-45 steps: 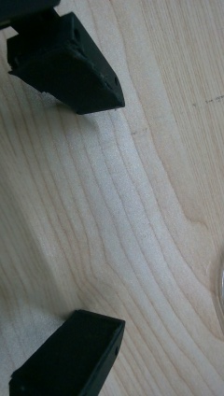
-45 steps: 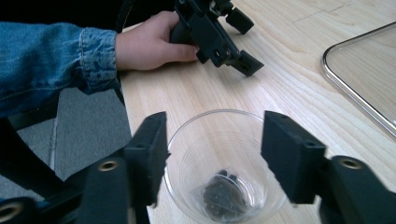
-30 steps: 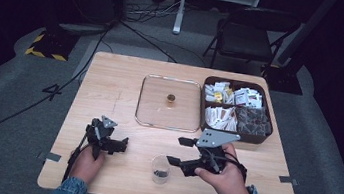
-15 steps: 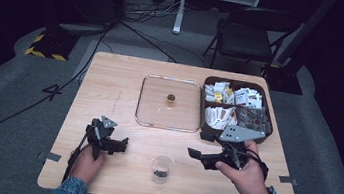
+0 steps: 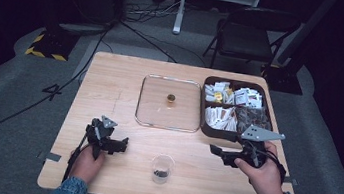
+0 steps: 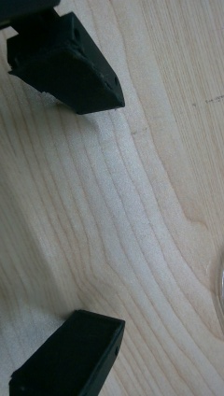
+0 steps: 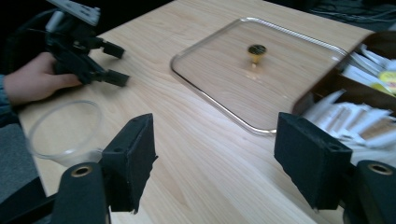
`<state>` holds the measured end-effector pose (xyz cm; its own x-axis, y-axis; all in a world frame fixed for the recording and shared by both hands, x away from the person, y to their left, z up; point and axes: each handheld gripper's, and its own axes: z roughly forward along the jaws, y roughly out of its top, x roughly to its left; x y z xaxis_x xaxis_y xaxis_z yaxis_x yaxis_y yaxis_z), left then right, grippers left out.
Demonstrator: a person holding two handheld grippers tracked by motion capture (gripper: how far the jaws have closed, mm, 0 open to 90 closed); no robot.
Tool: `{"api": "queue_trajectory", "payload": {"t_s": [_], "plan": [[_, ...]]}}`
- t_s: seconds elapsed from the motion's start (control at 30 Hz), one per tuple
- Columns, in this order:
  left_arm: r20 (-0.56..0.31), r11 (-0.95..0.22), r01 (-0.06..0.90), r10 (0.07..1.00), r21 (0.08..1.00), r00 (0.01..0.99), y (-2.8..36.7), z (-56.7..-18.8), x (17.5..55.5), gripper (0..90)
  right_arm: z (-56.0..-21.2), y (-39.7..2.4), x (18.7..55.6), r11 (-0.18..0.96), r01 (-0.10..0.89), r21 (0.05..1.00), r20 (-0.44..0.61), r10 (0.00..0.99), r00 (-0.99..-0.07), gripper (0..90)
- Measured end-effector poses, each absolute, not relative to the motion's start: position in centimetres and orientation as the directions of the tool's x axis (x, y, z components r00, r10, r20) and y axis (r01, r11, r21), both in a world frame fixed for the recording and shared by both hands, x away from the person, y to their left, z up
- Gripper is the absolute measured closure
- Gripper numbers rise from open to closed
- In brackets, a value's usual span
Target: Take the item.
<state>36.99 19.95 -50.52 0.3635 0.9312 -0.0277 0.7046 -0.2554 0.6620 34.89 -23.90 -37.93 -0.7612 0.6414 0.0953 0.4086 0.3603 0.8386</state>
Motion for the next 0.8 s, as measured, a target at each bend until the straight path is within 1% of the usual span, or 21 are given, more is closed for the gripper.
{"api": "queue_trajectory", "payload": {"t_s": [0.23, 0.47, 0.5, 0.8], "plan": [[-0.028, -0.255, 0.704, 0.931, 0.662, 0.363, 20.0, -50.5, 37.0, 0.1, -40.1, -26.4, 35.8, 0.352, 0.459, 0.816, 0.094, 0.703, -0.705, 28.2], [-0.028, -0.255, 0.705, 0.931, 0.662, 0.363, 19.9, -50.5, 37.0, 0.1, -42.1, -27.9, 36.4, 0.359, 0.482, 0.799, 0.093, 0.719, -0.689, 25.8], [-0.028, -0.255, 0.705, 0.931, 0.662, 0.363, 20.0, -50.5, 37.0, 0.1, -42.9, -28.5, 36.5, 0.363, 0.488, 0.794, 0.093, 0.720, -0.688, 25.4], [-0.028, -0.255, 0.705, 0.931, 0.662, 0.363, 20.0, -50.5, 37.0, 0.1, -45.9, -30.0, 36.8, 0.373, 0.515, 0.772, 0.098, 0.731, -0.676, 23.3]]}}
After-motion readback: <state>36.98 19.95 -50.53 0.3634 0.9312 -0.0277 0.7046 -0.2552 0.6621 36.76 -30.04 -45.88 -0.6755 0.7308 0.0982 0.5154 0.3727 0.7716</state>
